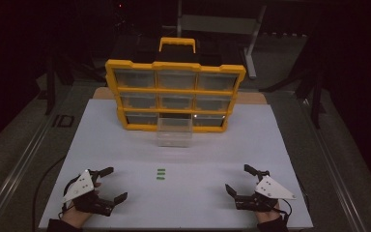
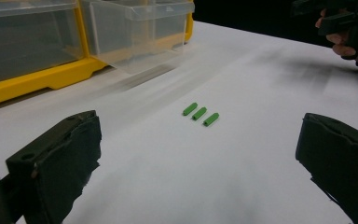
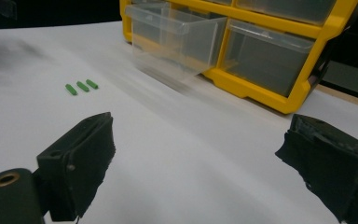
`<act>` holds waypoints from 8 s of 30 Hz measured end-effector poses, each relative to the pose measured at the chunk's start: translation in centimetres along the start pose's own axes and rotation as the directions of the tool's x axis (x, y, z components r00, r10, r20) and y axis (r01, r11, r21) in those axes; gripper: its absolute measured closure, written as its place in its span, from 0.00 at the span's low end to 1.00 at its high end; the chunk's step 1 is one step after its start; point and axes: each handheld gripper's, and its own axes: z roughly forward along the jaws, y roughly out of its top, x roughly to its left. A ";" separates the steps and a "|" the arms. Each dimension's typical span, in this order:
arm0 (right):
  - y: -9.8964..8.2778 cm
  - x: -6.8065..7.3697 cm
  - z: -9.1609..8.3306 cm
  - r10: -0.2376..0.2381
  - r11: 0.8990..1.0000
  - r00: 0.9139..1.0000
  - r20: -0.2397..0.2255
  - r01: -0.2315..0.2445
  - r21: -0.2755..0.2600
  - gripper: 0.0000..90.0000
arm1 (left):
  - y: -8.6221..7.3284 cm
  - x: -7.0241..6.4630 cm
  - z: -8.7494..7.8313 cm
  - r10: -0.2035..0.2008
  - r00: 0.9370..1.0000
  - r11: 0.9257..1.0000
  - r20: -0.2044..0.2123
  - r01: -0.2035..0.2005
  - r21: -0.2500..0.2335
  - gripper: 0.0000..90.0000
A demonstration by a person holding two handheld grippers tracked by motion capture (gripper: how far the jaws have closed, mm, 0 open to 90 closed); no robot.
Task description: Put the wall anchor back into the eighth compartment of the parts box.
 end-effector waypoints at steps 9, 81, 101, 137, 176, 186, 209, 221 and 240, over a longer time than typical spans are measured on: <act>0.0 0.0 0.0 -0.002 1.000 1.000 -0.005 0.002 -0.006 0.09 | 0.0 0.0 0.1 0.004 1.000 1.000 -0.002 -0.004 0.010 0.00; 0.3 0.4 0.3 -0.017 1.000 1.000 -0.024 0.017 -0.006 0.09 | 10.8 1.2 7.4 0.059 0.958 0.997 0.280 -0.070 0.030 0.01; 0.3 0.5 0.4 -0.017 1.000 0.999 -0.028 0.017 -0.003 0.09 | 7.0 1.8 11.8 0.021 0.953 0.992 0.303 -0.057 0.112 0.14; 0.2 0.4 0.4 -0.012 1.000 0.999 -0.037 0.012 0.002 0.09 | 4.2 2.5 15.7 0.051 0.963 0.887 0.265 -0.166 0.430 0.86; 0.3 0.3 0.3 0.000 1.000 0.999 -0.037 0.000 -0.004 0.09 | 10.8 2.8 13.4 0.145 0.916 0.844 0.375 -0.312 0.436 0.93; 0.4 0.3 0.1 -0.009 1.000 0.999 -0.038 0.008 -0.027 0.09 | 13.8 3.0 13.3 0.171 0.891 0.834 0.421 -0.359 0.419 0.93; 0.4 0.3 0.0 -0.012 0.999 0.999 -0.029 0.011 -0.034 0.09 | 20.8 4.2 13.3 0.233 0.865 0.863 0.444 -0.394 0.315 0.93; 0.4 0.3 0.1 -0.015 0.999 0.999 -0.034 0.014 -0.032 0.09 | 23.3 6.0 13.9 0.210 0.899 0.910 0.383 -0.323 0.259 0.93; 0.3 0.3 0.2 -0.012 1.000 0.999 -0.044 0.011 -0.021 0.09 | 21.1 7.2 17.6 0.110 0.957 0.927 0.267 -0.196 0.319 0.93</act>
